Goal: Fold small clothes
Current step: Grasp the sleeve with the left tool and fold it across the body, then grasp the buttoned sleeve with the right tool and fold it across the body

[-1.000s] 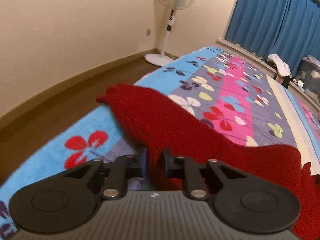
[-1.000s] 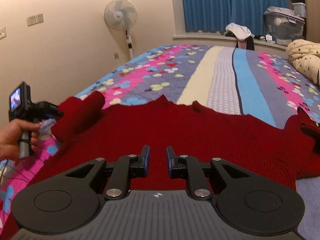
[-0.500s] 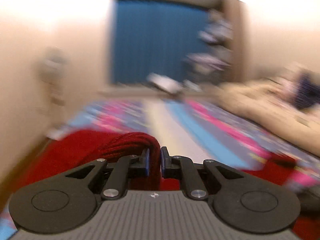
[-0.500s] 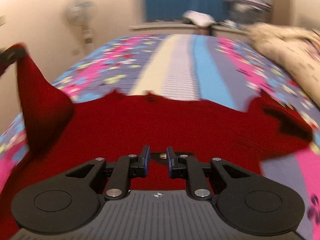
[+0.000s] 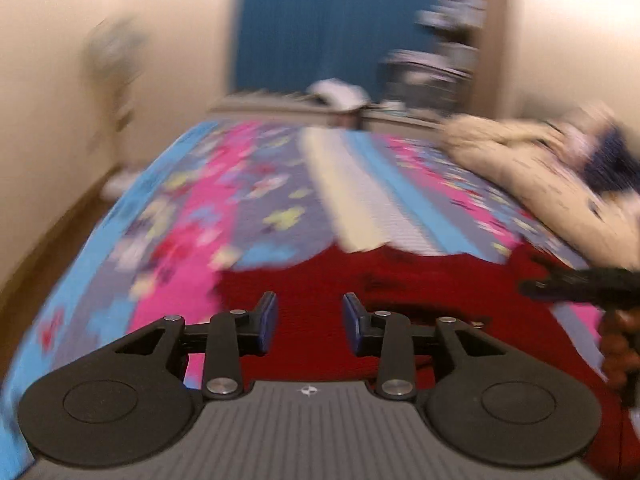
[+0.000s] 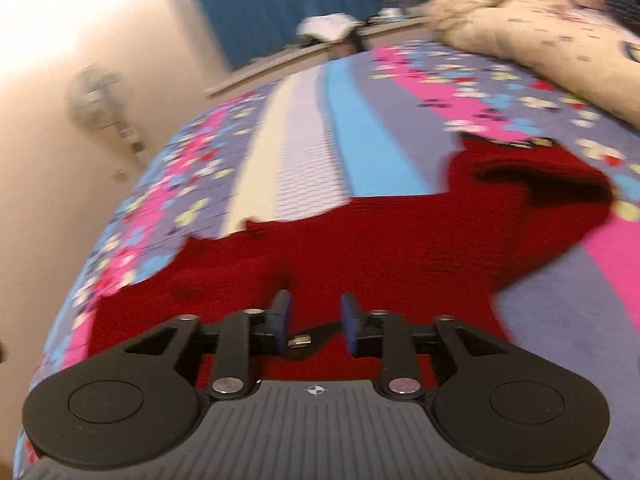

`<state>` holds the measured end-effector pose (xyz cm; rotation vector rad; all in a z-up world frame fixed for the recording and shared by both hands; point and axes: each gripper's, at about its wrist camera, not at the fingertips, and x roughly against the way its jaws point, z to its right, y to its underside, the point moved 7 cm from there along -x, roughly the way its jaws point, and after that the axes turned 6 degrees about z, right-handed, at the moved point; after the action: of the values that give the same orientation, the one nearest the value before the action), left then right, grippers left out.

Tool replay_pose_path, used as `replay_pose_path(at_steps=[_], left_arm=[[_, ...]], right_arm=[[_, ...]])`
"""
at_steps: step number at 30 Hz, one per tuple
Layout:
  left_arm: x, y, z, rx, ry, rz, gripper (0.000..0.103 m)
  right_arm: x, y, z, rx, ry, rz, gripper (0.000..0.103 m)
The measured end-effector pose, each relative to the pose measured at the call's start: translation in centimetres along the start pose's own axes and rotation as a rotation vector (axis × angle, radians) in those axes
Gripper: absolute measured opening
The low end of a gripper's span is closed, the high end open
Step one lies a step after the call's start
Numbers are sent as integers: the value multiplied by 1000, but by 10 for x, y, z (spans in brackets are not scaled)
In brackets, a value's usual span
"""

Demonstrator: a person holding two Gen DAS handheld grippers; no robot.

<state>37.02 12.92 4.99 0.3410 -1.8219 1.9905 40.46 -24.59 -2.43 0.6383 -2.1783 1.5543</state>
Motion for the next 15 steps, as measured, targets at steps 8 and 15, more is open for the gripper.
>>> replay_pose_path(at_steps=[8, 15], left_arm=[[-23, 18, -37, 14, -193, -158, 38], [-31, 18, -25, -14, -184, -151, 39]], right_arm=[[-47, 23, -66, 404, -43, 8, 53], [-76, 47, -76, 577, 6, -15, 18]])
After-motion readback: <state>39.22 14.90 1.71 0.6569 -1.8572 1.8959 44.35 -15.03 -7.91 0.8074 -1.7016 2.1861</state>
